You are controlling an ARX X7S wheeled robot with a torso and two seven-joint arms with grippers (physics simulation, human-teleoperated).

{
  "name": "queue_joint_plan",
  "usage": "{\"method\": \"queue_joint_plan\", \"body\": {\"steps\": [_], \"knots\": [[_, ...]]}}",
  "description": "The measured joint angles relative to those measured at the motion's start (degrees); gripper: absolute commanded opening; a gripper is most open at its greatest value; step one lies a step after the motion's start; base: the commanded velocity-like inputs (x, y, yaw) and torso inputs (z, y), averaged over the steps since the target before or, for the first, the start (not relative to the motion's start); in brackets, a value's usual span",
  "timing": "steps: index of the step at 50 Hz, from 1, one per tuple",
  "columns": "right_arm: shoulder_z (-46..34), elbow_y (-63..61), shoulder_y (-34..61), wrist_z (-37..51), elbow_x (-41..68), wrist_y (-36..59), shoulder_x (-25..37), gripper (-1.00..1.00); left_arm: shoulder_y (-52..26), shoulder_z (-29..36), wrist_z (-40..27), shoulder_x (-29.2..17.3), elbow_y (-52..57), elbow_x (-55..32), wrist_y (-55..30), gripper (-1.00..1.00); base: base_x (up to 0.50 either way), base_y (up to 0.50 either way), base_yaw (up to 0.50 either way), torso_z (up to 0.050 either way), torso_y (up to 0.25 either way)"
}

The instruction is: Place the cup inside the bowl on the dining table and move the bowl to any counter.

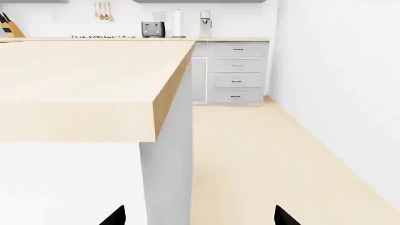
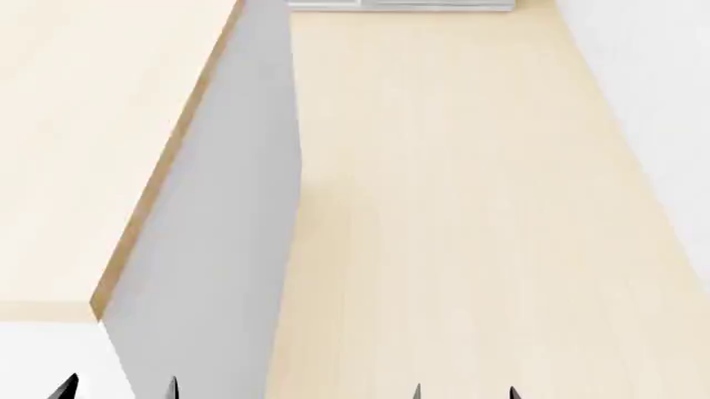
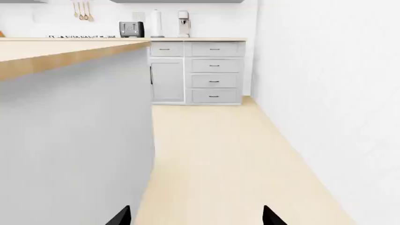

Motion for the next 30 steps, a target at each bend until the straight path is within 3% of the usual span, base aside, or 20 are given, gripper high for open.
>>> {"method": "queue_joint_plan", "body": {"steps": [16, 30], "knots": [[-2.60, -0.70, -0.32, 2.18, 1.80, -0.58, 1.94, 1.00, -1.01, 5.30, -6.31, -1.51, -0.59, -1.18, -1.62, 1.00, -0.01, 0.00, 0.00, 0.000, 0.000], [-4.40, -0.65, -0.14, 3.96, 3.15, -0.26, 3.37, 1.00, -2.28, 7.83, -7.49, -3.38, -2.47, -3.47, -2.13, 1.00, -0.40, 0.00, 0.00, 0.000, 0.000]]}}
